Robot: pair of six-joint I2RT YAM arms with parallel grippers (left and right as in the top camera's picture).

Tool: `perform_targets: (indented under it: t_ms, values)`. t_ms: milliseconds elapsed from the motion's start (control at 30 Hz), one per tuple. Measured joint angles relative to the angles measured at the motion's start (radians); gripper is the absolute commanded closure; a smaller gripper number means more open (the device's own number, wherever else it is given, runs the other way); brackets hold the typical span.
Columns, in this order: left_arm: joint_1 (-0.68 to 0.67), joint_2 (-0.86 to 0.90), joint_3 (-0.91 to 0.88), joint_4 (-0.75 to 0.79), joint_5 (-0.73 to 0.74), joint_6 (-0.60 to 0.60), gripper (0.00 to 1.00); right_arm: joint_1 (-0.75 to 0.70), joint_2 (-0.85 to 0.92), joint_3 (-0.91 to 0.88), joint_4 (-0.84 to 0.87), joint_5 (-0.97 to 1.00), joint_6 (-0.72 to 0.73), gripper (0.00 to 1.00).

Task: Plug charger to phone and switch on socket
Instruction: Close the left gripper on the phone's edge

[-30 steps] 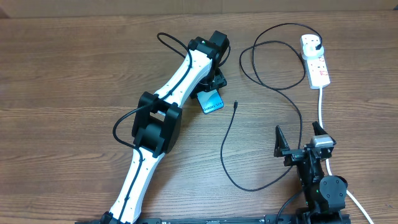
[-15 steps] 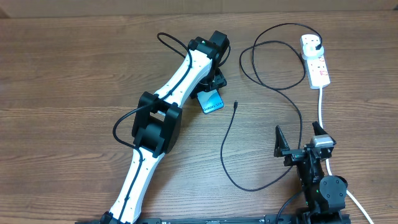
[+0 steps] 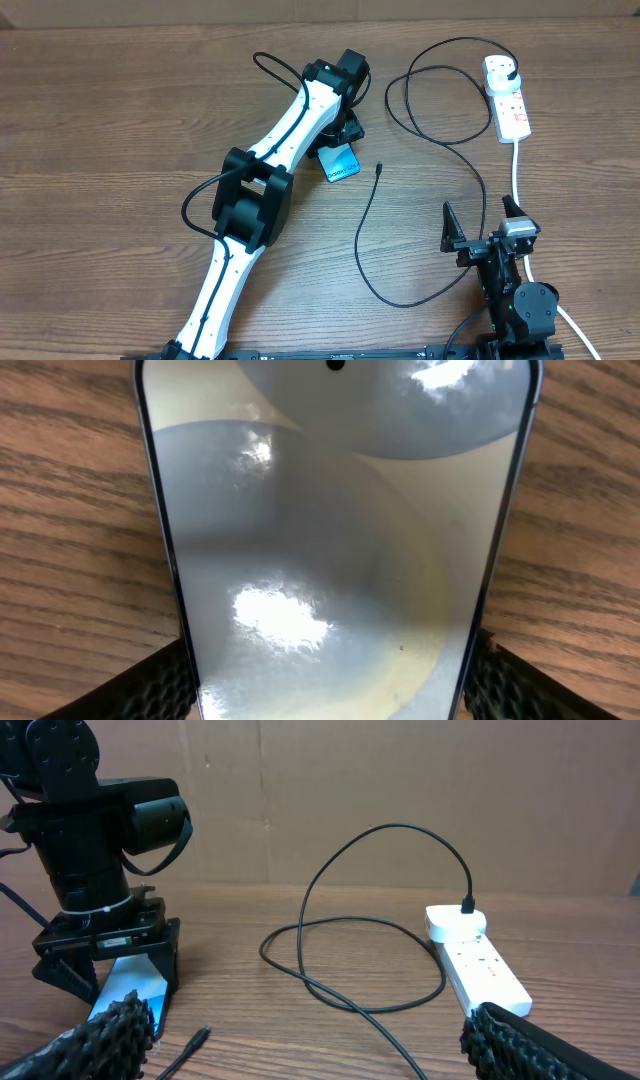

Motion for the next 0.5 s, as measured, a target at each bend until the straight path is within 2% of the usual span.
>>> perform_targets:
  t_ms: [500]
  values:
    - [0.001, 0.000, 0.000, 0.003, 0.000, 0.003, 0.24, 0.000, 0.000, 0.000, 0.000, 0.000, 0.000, 0.00]
